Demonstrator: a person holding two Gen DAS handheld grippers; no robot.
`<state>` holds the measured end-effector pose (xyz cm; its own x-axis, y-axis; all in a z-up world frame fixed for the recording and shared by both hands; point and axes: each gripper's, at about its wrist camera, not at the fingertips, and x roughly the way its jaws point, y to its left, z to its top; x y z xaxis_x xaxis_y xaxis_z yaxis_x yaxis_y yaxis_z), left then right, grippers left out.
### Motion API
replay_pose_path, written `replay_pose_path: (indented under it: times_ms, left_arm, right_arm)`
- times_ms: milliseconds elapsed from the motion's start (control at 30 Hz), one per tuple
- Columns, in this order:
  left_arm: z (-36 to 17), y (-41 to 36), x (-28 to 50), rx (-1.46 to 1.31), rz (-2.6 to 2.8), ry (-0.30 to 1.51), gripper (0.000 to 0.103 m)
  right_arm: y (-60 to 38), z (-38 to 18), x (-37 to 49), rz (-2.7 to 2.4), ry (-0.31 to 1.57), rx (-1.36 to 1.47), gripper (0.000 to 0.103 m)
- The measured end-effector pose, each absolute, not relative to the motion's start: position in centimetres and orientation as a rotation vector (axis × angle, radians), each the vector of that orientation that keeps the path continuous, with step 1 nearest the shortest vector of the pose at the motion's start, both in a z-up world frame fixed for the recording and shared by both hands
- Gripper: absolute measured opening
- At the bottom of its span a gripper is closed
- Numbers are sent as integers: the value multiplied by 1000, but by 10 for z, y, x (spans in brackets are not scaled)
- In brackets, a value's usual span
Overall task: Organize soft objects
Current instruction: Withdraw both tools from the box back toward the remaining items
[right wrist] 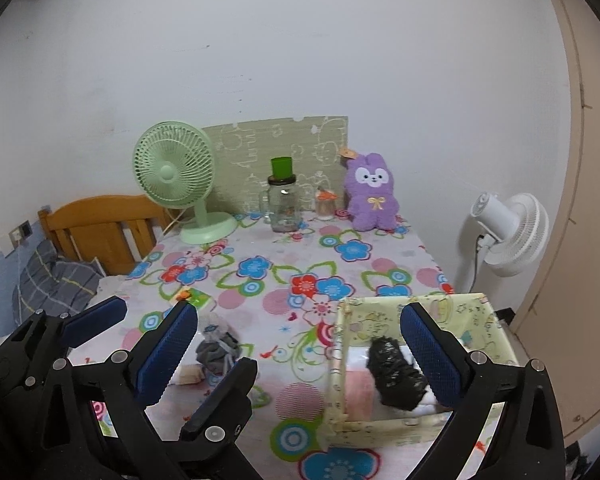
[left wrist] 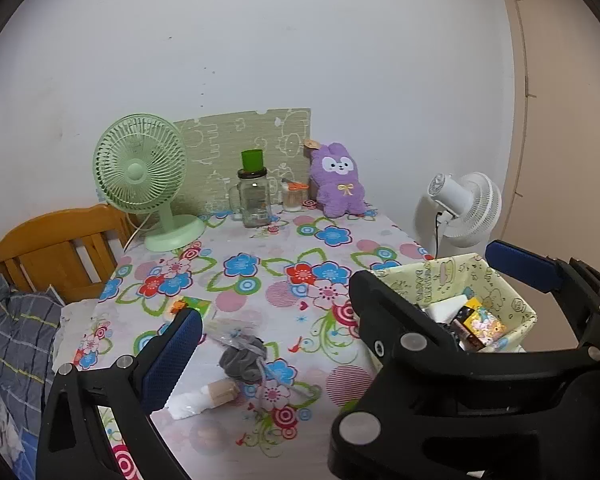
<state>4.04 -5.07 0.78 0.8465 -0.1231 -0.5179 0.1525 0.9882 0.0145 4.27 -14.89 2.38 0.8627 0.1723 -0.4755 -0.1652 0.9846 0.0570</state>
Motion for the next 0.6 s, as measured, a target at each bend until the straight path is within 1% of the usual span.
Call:
replay_pose_path:
  times_ms: [300,467,600]
  left_arm:
    - [-3,-29,50,43,-121,558,103]
    - [-14,-14,56,26,-100,586,103]
    - [-22,-5,61,17,-90,608,103]
  right_arm:
    - [-125,14,52,212,513,8,102]
    - [-110,4,62,242,533,-7,98]
    - [-101,-5,71,265,563,-3,97]
